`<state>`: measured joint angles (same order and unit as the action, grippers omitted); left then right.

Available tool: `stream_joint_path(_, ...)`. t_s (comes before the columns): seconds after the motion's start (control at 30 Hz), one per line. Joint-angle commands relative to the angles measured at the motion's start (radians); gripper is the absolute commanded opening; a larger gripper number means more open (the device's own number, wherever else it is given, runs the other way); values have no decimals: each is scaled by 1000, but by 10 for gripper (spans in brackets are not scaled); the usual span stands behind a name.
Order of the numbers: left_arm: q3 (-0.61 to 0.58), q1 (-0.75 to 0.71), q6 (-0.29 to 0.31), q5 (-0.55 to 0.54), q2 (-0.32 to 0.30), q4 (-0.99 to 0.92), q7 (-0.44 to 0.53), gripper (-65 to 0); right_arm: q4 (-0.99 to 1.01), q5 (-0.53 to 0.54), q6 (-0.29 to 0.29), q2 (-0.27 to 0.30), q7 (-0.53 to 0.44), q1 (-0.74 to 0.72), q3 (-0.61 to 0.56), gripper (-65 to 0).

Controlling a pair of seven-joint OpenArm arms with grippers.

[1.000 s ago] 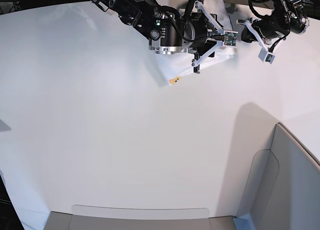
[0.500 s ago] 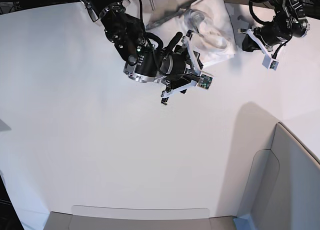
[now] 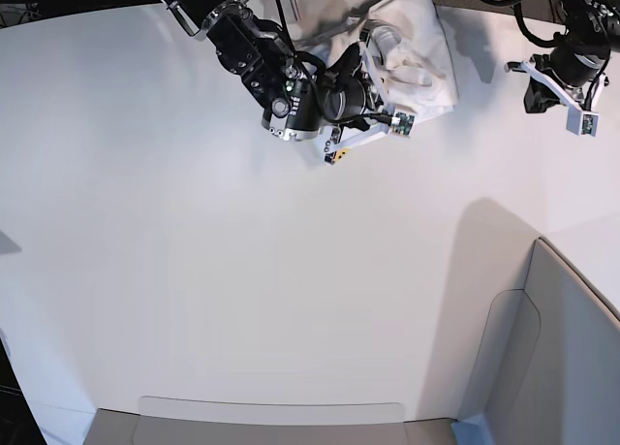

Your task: Layout the t-shirt on the table in an organized manner, then fold the t-shirt properly

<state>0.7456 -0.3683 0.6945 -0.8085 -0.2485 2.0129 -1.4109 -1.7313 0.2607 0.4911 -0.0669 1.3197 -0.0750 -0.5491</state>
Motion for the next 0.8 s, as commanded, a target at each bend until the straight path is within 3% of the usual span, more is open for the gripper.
stream_joint_path(0.0, -27, 30, 4, -74, -16, 19, 15, -650, -22, 1, -2, -7, -12, -16, 40, -650)
stream_joint_path(0.2, -67, 45, 4, -210, -18, 19, 15, -650, -65, 1, -2, -50, -9, -16, 266, -650)
stream_joint_path(0.4, -191, 12, 4, -286, -28, 21, 15, -650, -57, 1, -2, -53, -7, -15, 324, -650)
stream_joint_path(0.63, -433, 4, 4, -288, -246, 21, 15, -650, 0, 1, -2, -52, -7, -15, 327, -650)
stream_joint_path(0.77, -490, 13, 4, -309, -309, 21, 15, -650, 6, 1, -2, -52, -7, -15, 323, -650)
